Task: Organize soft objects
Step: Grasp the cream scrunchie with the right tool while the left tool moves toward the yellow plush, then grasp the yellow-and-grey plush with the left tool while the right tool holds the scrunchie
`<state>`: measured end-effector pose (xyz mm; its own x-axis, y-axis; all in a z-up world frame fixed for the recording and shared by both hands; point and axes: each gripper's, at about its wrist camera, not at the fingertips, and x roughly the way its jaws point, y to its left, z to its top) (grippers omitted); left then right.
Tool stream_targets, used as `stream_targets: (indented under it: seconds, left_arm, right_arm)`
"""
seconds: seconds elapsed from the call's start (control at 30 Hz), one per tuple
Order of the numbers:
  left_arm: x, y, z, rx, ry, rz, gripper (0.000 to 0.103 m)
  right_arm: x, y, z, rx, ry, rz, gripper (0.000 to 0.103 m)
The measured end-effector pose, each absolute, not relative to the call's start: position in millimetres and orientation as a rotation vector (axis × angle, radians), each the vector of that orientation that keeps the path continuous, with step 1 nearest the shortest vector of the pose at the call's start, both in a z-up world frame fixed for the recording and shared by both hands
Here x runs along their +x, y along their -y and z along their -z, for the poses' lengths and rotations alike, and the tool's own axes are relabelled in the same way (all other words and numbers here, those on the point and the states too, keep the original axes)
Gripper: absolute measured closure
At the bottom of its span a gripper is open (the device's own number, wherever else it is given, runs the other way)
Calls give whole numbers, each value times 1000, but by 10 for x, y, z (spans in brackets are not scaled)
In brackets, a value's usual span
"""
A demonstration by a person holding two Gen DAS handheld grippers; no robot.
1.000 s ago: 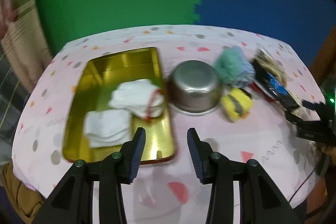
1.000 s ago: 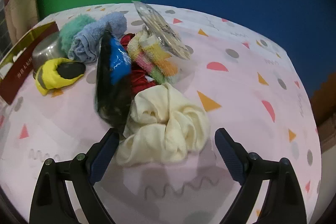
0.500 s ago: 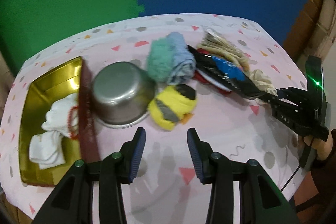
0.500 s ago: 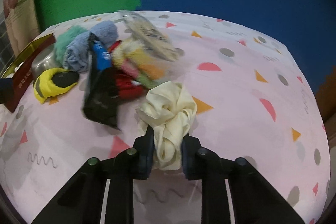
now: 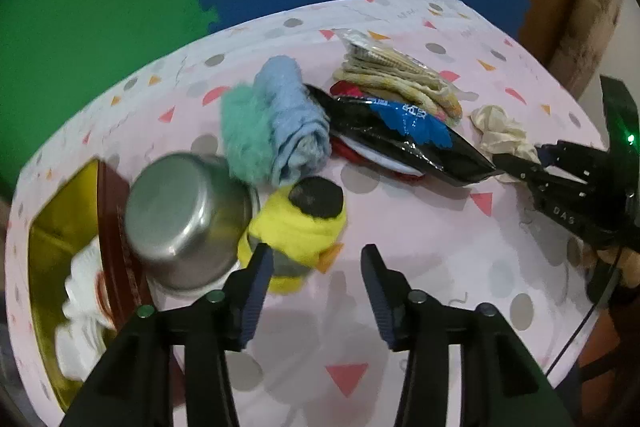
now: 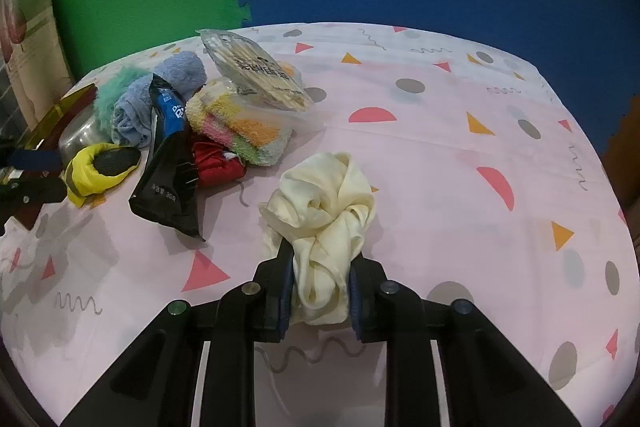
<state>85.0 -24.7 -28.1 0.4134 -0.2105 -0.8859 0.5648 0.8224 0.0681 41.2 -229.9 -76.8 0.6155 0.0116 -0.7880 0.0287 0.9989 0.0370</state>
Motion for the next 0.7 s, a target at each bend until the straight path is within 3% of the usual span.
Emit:
stream_targets:
  seconds: [0.33,0.7]
  left_arm:
    - [1051,423,509,488,-1093,473,49]
    - [977,461,493,379,-1127,541,49]
  right_arm:
    - [409,2327,775,62,-906,-7,78]
    - [411,2320,771,65,-906,-23,73]
